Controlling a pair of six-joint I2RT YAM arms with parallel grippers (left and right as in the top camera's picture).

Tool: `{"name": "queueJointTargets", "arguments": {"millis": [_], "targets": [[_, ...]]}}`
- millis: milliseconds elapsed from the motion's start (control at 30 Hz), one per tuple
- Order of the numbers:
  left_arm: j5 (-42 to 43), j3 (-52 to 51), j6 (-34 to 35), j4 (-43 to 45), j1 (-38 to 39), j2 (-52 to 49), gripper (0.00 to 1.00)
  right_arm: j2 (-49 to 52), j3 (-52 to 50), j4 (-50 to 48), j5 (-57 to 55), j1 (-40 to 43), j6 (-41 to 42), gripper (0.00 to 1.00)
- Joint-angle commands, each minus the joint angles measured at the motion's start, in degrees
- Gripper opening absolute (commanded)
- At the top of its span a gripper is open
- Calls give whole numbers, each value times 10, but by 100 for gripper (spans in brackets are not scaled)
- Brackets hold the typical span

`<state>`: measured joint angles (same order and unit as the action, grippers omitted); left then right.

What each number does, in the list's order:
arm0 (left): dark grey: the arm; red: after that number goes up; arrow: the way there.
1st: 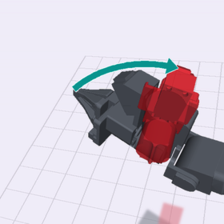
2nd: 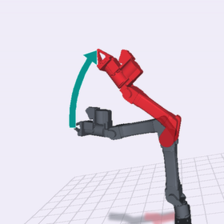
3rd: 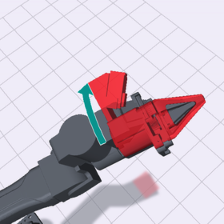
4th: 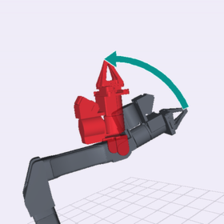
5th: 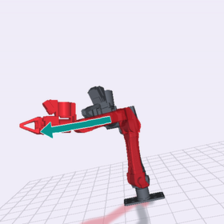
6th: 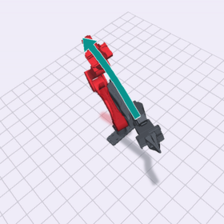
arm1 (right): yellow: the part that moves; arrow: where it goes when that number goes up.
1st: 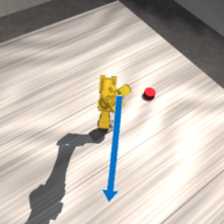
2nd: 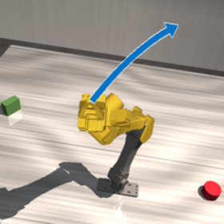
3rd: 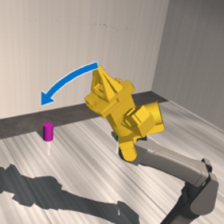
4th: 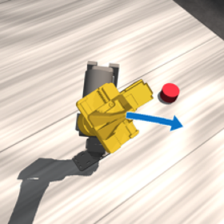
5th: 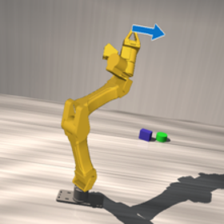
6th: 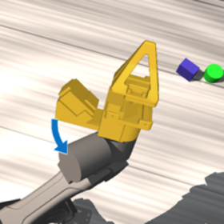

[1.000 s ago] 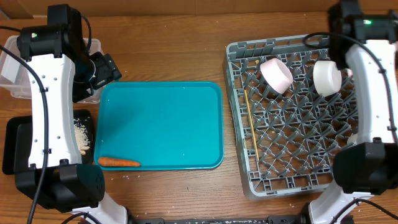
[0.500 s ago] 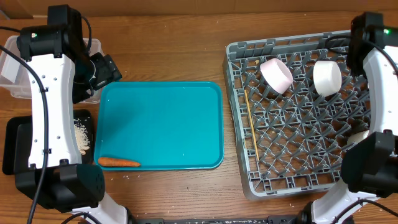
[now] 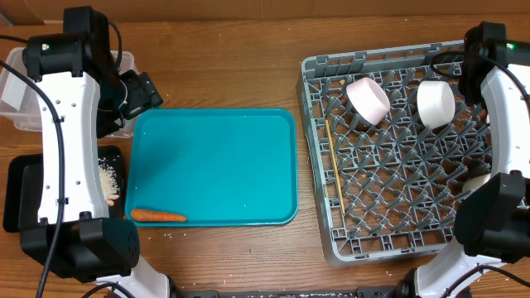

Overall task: Sort waste into correct bins and load items into the dishwasher
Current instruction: 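Stand the plate upright in the rack's right side and release, then withdraw the right gripper up from the rack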

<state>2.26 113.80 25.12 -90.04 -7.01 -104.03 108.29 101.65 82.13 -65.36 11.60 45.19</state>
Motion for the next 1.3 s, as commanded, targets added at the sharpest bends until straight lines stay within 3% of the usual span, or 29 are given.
{"name": "queueJointTargets", "arguments": {"millis": [0,700,1100,1133,1167,1200,1233,1267], "targets": [[-8,10,-7,2,-1,5,89,-5,-8,7,5,0,-3,4],[-8,10,-7,12,-2,5,90,-5,-74,5,30,-87,-7,4],[-8,10,-7,16,-2,5,90,-5,-74,7,96,-89,-7,14],[-8,10,-7,16,-2,5,90,-5,-74,7,101,-89,-6,25],[-8,10,-7,16,-2,5,90,-5,-74,8,102,-89,-7,50],[-8,10,-7,16,-2,5,90,-5,-74,9,102,-89,-7,82],[-8,10,-7,16,-2,5,90,-5,-74,11,100,-89,-7,94],[-8,10,-7,16,-2,5,90,-5,-73,13,100,-89,-7,95]]}}
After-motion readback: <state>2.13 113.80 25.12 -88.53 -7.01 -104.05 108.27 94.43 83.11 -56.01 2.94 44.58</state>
